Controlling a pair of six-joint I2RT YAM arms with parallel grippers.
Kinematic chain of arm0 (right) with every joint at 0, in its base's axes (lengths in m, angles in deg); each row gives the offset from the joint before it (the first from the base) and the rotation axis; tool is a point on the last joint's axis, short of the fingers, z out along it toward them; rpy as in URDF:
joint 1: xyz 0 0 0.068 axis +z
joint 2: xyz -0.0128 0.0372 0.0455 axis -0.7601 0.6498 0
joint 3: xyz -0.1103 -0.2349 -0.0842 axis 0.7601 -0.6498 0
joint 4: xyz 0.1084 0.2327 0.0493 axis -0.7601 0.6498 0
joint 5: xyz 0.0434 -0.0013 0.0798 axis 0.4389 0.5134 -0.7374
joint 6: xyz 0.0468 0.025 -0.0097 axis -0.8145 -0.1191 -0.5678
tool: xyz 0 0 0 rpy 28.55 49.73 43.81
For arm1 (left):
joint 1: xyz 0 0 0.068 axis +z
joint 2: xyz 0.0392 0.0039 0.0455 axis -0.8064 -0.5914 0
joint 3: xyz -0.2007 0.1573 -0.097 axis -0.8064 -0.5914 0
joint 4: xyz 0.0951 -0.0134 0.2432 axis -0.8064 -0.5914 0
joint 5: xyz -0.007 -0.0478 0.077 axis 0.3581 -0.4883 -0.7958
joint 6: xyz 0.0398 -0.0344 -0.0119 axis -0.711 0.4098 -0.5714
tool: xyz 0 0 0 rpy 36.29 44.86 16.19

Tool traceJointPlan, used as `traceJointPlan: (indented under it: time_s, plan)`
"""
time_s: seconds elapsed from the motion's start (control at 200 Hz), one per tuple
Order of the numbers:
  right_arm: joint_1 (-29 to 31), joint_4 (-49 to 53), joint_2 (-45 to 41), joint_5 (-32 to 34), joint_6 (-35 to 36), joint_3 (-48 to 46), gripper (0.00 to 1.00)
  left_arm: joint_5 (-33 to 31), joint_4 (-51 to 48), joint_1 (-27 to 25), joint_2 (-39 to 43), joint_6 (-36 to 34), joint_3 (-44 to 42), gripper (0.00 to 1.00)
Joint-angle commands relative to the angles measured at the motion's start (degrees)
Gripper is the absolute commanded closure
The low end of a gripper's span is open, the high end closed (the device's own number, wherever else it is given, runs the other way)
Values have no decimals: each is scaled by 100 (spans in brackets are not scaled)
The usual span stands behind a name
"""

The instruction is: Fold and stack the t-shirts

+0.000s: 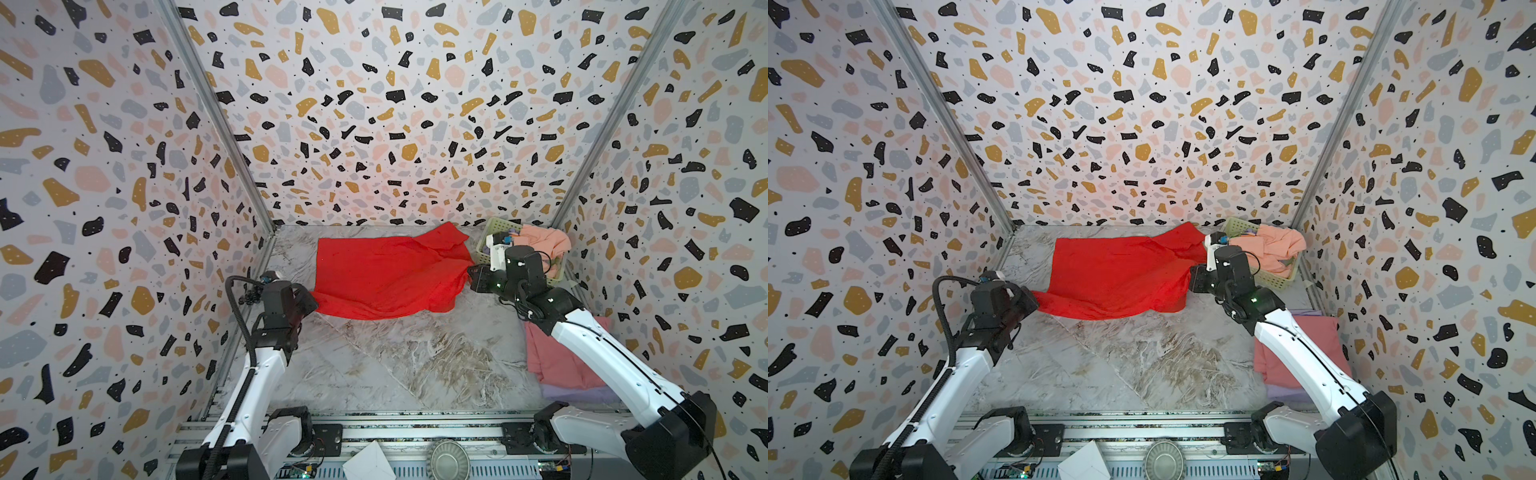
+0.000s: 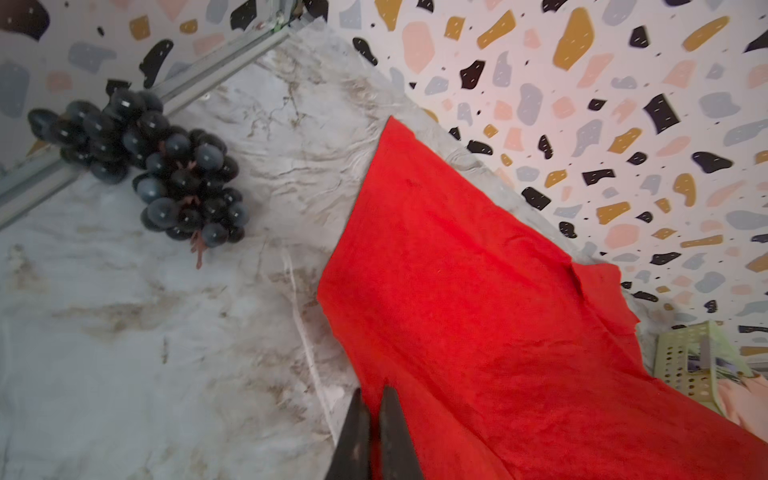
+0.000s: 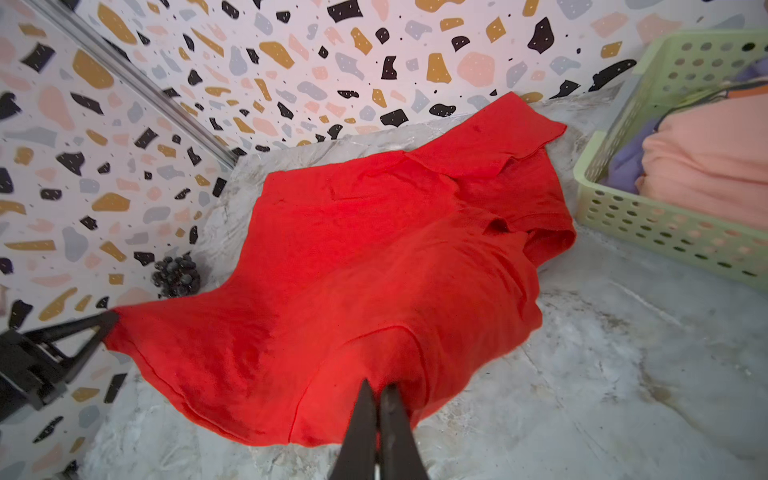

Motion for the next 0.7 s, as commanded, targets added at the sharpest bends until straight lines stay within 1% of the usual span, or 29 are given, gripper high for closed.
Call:
traceJointPlan:
  time_s: [0.0,0.04,0.06,0.075,0.095,0.11,0.145,0.17,0.2,0.235,0.275,0.335,0.416,0.456,0.461,0.466,0.481,0.486,0.491,0.526,0.636,0.696]
  plan:
    - [-230,671,845,-353,562,235,84,410,-144,10,-304,-135,23,100]
    - [-294,415,950,-398,578,283,83,441,-143,14,-440,-151,42,100]
    - [-354,229,995,-521,600,289,79,461,-124,14,-506,-167,43,100]
    - [-446,36,1055,-708,630,300,76,483,-95,13,-551,-169,36,100]
    - [-525,-107,1105,-875,643,309,75,492,-46,14,-611,-163,27,100]
    - [-637,-324,1179,-1151,691,326,74,501,4,14,-656,-154,9,100]
    - [-812,-682,1351,-1598,735,388,73,522,113,19,-777,-135,-18,100]
    - [-889,-847,1454,-1792,775,436,74,574,181,15,-861,-139,-18,100]
    - [-986,-1145,1678,-2050,867,545,79,614,272,14,-962,-145,-30,100]
    - [-1038,-1278,1926,-2178,912,704,83,656,387,14,-1085,-120,-35,100]
    - [-1059,-1239,2193,-2238,949,946,86,645,487,14,-1202,-79,-29,100]
    - [-1046,-1242,2583,-2402,1064,1268,86,548,589,14,-1355,-45,13,100]
    - [-1035,-1063,2815,-2325,1002,1481,85,501,637,14,-1485,-13,90,100]
    - [-1025,-993,2728,-2199,967,1389,79,527,654,14,-1505,7,110,100]
    - [-1027,-984,2693,-2156,954,1345,76,528,655,14,-1505,3,114,100]
    - [-1027,-984,2693,-2156,954,1345,76,533,652,14,-1505,4,111,100]
    - [-1025,-981,2621,-2092,952,1253,72,530,666,14,-1505,-2,117,100]
    - [-1020,-979,2574,-2039,953,1197,68,526,666,14,-1505,2,117,100]
    - [-1020,-979,2574,-2039,953,1197,68,523,666,14,-1505,0,113,100]
    - [-1011,-939,2320,-1819,1006,891,57,520,672,14,-1490,-9,89,100]
    - [-1005,-562,1551,-1283,1224,-36,48,512,646,14,-1494,-58,29,100]
    - [-998,-386,1033,-1085,1265,-668,38,519,639,14,-1520,-63,-9,100]
